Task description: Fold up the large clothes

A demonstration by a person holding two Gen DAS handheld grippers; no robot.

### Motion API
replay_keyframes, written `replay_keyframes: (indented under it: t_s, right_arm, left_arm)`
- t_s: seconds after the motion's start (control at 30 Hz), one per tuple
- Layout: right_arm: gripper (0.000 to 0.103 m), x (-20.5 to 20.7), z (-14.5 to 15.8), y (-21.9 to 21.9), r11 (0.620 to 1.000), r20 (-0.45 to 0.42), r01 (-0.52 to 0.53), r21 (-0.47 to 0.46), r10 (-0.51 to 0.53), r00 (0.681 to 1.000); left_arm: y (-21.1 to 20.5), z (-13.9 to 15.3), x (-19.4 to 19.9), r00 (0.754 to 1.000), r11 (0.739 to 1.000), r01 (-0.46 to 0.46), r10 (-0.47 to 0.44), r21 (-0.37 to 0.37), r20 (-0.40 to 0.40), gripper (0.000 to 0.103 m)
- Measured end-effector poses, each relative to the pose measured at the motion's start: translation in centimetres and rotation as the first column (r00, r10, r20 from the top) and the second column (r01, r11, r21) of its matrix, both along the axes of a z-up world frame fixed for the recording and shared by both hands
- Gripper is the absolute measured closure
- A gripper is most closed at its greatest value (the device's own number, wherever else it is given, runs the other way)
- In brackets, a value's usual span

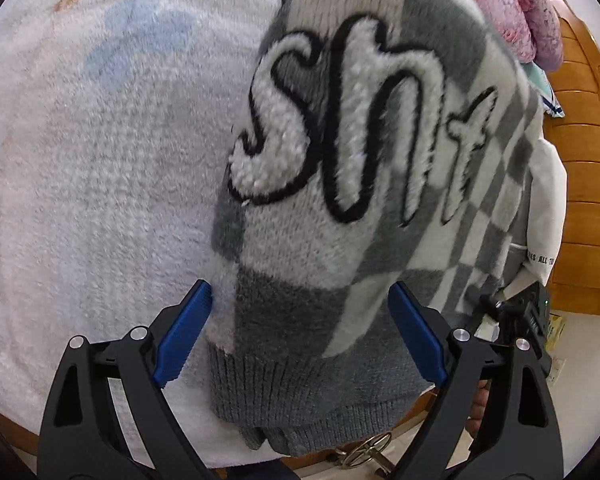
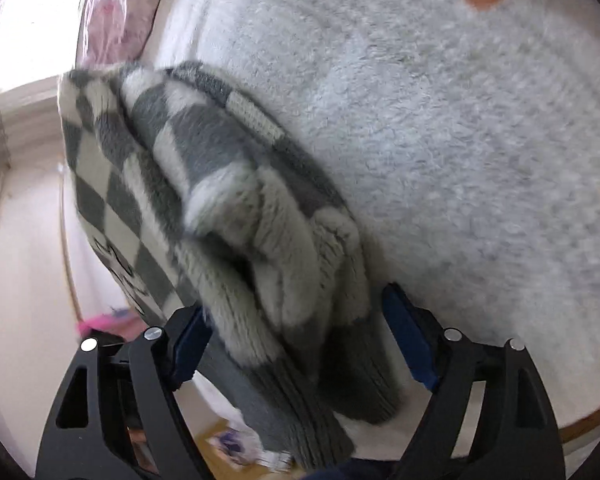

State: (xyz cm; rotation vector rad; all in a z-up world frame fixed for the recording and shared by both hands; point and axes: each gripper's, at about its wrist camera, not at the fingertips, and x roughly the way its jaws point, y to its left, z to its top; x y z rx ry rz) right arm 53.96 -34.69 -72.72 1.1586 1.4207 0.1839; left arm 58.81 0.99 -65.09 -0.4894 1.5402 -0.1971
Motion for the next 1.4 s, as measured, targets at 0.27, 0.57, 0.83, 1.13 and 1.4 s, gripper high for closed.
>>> replay_keyframes:
  t_s: [0.27,0.57,0.83,1.13,1.4]
  right_arm:
    - [0.012,2.3,-0.9,1.6,0.998,0.012,-0.039,0.045,0.038,0.999]
    - [0.010,3.3,-0.2,2.2,0.988,0.099,-0.070,0.135,0.057,0.993]
    - [0.047,3.3,1.1,3.7,0.999,0.074,-0.018,0.034,0.015,0.997]
    - [0.062,5.7,14.5,7.0,0.971,0.167,-0.090,-0.223,0.129,0.978]
    - [0.065,8.2,26.6,8.7,0.875,0.266,-0.153,-0.459,0.300,0.916]
  left_arm:
    - [0.2,-2.7,0.4,0.997,0.996,-0.059,0.056,-0.062,-0.051,0.008]
    - [-0.2,-5.0,0.6,0.992,0.981,-0.101,0.087,-0.164,-0.096,0.004]
    - [-1.4,-4.2,0.4,0.999,0.990,-0.034,0.030,-0.138,-0.028,0.022]
    - [-1.3,1.9,-0.4,1.000,0.983,0.010,-0.006,-0.184,0.022,0.062]
    - [-1.6,10.3,-1.1,0.986,0.966,0.031,0.012,-0.257,0.166,0.065]
